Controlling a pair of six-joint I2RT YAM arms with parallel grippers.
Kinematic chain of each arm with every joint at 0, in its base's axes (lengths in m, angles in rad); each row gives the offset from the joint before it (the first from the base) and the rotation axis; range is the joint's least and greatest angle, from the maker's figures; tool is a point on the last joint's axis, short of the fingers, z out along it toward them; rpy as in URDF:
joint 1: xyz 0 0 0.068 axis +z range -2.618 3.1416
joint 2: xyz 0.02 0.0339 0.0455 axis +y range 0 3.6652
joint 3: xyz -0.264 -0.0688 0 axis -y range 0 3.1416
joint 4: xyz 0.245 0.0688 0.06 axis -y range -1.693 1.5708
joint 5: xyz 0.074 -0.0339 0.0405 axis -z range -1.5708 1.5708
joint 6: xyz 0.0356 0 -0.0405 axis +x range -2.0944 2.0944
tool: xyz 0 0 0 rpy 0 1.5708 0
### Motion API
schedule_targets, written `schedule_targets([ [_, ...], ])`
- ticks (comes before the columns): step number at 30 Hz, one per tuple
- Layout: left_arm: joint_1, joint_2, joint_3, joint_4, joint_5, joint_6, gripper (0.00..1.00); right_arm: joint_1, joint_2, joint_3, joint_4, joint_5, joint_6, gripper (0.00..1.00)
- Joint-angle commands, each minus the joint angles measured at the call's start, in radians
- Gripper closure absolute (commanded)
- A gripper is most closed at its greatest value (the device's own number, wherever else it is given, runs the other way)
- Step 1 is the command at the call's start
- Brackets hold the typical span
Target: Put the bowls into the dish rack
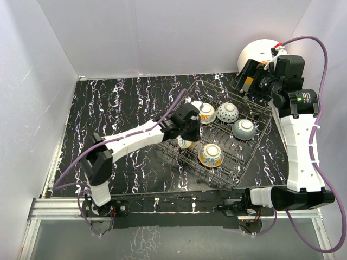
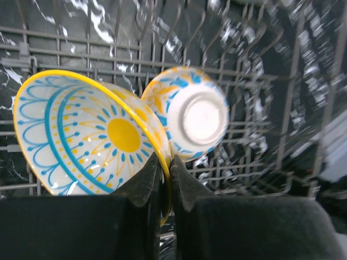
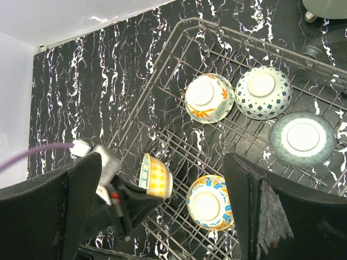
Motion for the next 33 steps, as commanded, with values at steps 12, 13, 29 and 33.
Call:
schedule_targets([
  [12,0.145,-0.029,-0.249,0.852,0.348,-0.571,1.0,-0.004,-0.024,0.019,0.044,0.028,-0.008,0.01],
  [13,0.144,-0.013,-0.258,0.899,0.356,-0.605,1.0,-0.004,-0.024,0.021,0.043,0.03,-0.01,0.01],
  [29,0.169,0.074,-0.371,1.053,0.338,-0.781,1.0,-0.003,-0.014,0.024,0.036,0.048,-0.025,0.01],
  [33,0.175,0.055,-0.376,0.963,0.316,-0.73,1.0,-0.004,-0.008,0.019,0.038,0.041,-0.026,0.01],
])
